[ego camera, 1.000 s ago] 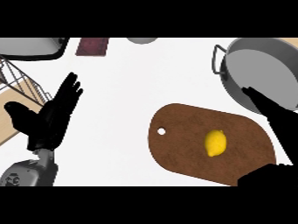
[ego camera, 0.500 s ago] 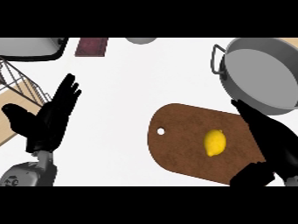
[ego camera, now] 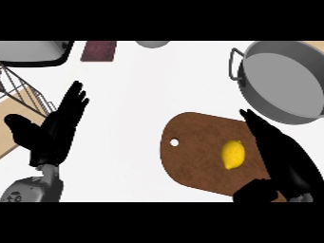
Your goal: Pick the lemon from the cutting board and place it in the pot
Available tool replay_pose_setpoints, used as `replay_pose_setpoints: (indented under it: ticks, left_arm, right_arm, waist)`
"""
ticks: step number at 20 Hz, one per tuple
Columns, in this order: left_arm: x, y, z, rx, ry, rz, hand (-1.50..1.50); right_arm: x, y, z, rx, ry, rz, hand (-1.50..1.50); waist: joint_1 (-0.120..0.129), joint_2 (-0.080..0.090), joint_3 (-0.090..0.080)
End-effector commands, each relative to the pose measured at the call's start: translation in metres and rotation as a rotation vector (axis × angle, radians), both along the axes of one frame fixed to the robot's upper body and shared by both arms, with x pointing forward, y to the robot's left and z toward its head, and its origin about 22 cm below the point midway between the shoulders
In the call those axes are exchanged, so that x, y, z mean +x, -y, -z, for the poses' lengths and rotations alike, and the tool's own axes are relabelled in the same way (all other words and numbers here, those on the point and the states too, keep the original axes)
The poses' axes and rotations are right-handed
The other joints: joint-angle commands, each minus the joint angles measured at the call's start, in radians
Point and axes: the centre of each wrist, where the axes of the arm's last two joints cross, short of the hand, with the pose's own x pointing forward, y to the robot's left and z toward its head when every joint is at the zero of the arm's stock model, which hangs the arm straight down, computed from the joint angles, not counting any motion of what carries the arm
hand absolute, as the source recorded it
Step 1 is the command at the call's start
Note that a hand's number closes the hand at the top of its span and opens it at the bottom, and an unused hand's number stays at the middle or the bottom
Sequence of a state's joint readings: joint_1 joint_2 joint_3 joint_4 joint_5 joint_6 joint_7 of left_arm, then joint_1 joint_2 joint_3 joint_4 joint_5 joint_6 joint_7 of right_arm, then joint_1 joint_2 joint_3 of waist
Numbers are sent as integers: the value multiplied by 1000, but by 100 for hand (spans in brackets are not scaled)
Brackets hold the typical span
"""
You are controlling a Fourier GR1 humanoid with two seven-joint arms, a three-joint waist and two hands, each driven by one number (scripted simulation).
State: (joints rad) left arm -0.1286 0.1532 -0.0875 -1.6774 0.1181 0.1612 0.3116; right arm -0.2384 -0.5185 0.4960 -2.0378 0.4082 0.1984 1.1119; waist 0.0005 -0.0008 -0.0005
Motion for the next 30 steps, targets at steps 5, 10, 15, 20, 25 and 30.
replay_pose_setpoints:
  ticks: [5, 10, 15, 20, 25, 30]
  left_arm:
    - [3, 2, -6, -5, -9, 20, 0]
    - [9, -12, -7, 6, 6, 8, 0]
    - [-13, -10, -1, -7, 4, 9, 0]
    - [4, 6, -6, -3, 8, 2, 0]
    - [-7, 4, -5, 8, -7, 25, 0]
    - [5, 4, -3, 1, 4, 16, 0]
  right_arm:
    - [19, -26, 31, -80, -100, 143, -150]
    - [36, -1, 43, -155, -160, 176, -150]
    - [42, -28, 42, -164, -170, 171, -150]
    - [44, -10, 52, -198, -234, 145, -150]
    - [63, 9, 64, -229, -285, 180, -150]
    - [60, -15, 90, -260, -312, 159, -150]
  waist:
    - [8, 1, 0]
    - [2, 2, 0]
    - [8, 0, 0]
    - [-2, 0, 0]
    - [4, 0, 0]
    - [1, 1, 0]
